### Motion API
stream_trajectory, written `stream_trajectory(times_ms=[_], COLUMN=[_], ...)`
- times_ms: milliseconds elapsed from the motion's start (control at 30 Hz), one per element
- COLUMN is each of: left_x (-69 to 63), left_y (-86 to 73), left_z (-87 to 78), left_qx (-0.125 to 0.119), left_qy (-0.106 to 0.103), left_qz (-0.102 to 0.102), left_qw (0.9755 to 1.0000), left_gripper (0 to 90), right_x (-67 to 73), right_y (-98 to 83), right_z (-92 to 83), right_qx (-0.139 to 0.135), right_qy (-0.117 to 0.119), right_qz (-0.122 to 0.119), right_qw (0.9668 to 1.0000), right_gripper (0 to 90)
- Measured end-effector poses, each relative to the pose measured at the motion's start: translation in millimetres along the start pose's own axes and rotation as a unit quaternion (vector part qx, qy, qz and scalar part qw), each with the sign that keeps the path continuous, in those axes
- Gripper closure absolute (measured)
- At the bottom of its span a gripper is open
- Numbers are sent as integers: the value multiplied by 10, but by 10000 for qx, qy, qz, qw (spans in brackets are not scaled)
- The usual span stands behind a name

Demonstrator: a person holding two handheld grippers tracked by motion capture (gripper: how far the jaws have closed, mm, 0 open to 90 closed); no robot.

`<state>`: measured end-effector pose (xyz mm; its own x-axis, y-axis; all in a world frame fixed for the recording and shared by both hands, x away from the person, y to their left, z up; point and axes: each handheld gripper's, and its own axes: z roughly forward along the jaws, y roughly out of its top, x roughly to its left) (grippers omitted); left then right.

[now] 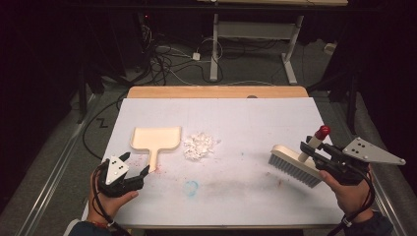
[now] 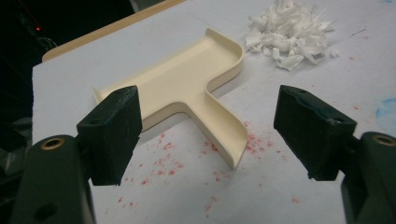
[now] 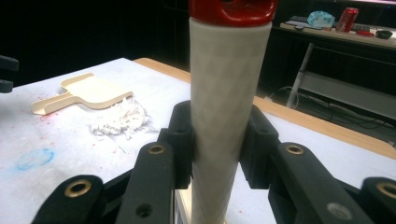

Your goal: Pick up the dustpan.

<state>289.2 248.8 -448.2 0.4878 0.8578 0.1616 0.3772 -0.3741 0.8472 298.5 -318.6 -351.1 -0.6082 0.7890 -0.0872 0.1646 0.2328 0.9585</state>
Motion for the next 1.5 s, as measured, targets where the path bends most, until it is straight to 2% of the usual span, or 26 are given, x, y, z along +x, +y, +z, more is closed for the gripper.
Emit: stream_trajectory(times_ms=[167, 267, 367, 433, 500, 567, 600, 633, 667, 767, 833, 867, 900, 933, 1000, 1100, 1133, 1233, 1267, 1300, 1333, 1400, 1500], left_x=[-42, -38, -27, -30, -29, -41, -57, -87, -114, -141, -125, -111, -92, -65, -18, 42, 51, 79, 85, 92, 101, 131, 148], left_y=[9, -11, -24, -35, -39, -28, -21, -5, 14, 47, 76, 97, 107, 102, 80, 64, 66, 85, 96, 105, 111, 109, 124], left_z=[26, 32, 16, 13, 20, 42, 58, 85, 121, 275, 419, 486, 548, 607, 710, 801, 830, 869, 876, 881, 885, 894, 911], left_qx=[105, 172, 171, 286, 399, 539, 572, 640, 738, 883, 999, 1102, 1165, 1211, 1391, 1467, 1539, 1560, 1564, 1571, 1580, 1564, 1607], left_qy=[-32, -10, 11, 71, 40, -64, -160, -130, -4, 9, -63, 25, 107, 60, 37, 129, 206, 173, 144, 153, 139, 179, 174], left_qz=[138, 129, 29, -24, -247, -655, -775, -793, -793, -879, -923, -907, -948, -1047, -1238, -1396, -1370, -1353, -1376, -1399, -1366, -1515, -1496], left_qw=[9998, 9998, 9998, 9996, 9989, 9964, 9952, 9947, 9941, 9922, 9907, 9898, 9886, 9871, 9825, 9792, 9783, 9783, 9780, 9775, 9778, 9758, 9755], left_gripper=[224, 208, 208, 212, 211, 209, 207, 207, 207, 213, 225, 237, 249, 250, 255, 288, 328, 358, 448, 448, 516, 606, 633], right_x=[-4, 4, 5, 12, 16, 24, 26, 31, 31, 36, 31, 26, 21, 25, 22, 24, 26, 27, 28, 28, 32, 43, 49], right_y=[4, 20, 24, 24, 25, 15, 10, 7, 7, 2, 8, 10, 10, 7, 3, -15, -18, -11, 1, 1, 4, 1, -25], right_z=[-10, -3, 28, 47, 55, 85, 95, 99, 99, 120, 143, 154, 163, 174, 188, 206, 207, 209, 224, 224, 236, 263, 295], right_qx=[-10, -54, -37, -31, -23, 23, 35, 57, 57, 71, 74, 68, 73, 99, 110, 177, 186, 184, 173, 173, 174, 212, 280], right_qy=[-40, -62, -47, -45, -50, -42, -34, -29, -29, -32, -44, -41, -43, -41, -31, -46, -46, -55, -51, -51, -56, -36, 36], right_qz=[-1, -4, -3, -46, -67, -80, -79, -69, -69, -118, -119, -130, -143, -109, -134, -131, -140, -138, -131, -131, -104, -125, -147], right_qw=[10000, 10000, 10000, 10000, 10000, 10000, 10000, 10000, 10000, 9999, 9999, 9999, 9999, 9999, 9998, 9997, 9997, 9997, 9998, 9998, 9998, 9997, 9995], right_gripper=[701, 701, 700, 701, 701, 701, 700, 700, 700, 700, 700, 700, 700, 700, 700, 700, 700, 700, 700, 700, 700, 700, 700])
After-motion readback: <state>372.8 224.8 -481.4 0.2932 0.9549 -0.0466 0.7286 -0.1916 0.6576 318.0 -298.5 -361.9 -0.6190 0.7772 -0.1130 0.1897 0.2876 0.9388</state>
